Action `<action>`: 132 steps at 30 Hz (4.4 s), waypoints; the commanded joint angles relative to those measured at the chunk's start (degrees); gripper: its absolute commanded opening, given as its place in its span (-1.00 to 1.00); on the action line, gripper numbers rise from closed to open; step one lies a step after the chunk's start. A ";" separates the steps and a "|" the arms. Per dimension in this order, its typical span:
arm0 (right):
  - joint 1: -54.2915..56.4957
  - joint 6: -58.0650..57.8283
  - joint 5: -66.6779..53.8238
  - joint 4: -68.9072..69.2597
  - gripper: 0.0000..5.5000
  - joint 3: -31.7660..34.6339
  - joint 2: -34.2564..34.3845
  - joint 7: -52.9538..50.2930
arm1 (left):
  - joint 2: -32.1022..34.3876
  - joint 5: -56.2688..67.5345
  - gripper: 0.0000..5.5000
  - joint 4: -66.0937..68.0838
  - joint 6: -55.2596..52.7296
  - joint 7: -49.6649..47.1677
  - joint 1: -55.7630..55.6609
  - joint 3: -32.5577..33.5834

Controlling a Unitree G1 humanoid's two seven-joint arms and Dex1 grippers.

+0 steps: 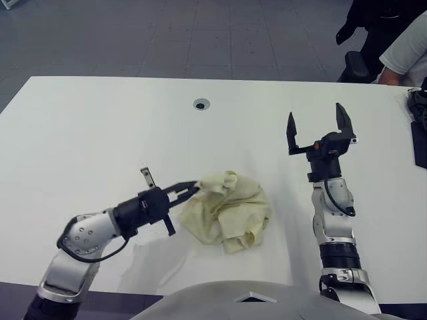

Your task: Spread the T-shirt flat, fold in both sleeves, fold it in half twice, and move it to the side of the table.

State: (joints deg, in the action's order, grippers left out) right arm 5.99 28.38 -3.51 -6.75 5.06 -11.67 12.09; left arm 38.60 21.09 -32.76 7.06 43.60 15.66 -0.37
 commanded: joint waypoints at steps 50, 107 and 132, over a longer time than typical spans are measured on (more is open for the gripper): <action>-21.37 -20.70 -8.52 19.08 0.51 -40.09 10.37 15.72 | -15.77 4.03 -0.99 -12.76 -49.65 -31.89 -28.36 -7.04; -4.37 -38.10 -27.28 33.31 -1.00 -8.55 -8.12 17.84 | -8.42 -0.53 -0.99 -7.29 -43.23 -24.98 -20.22 9.45; 68.58 -4.73 1.23 -50.74 -1.00 2.57 -26.11 9.76 | 0.98 -55.35 -0.99 78.59 -0.50 -40.48 -96.44 -24.49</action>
State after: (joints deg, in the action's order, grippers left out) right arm 67.54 19.82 -3.95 -50.43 5.01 -32.01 26.65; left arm 36.51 -25.49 36.24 2.13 10.84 -73.78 -22.13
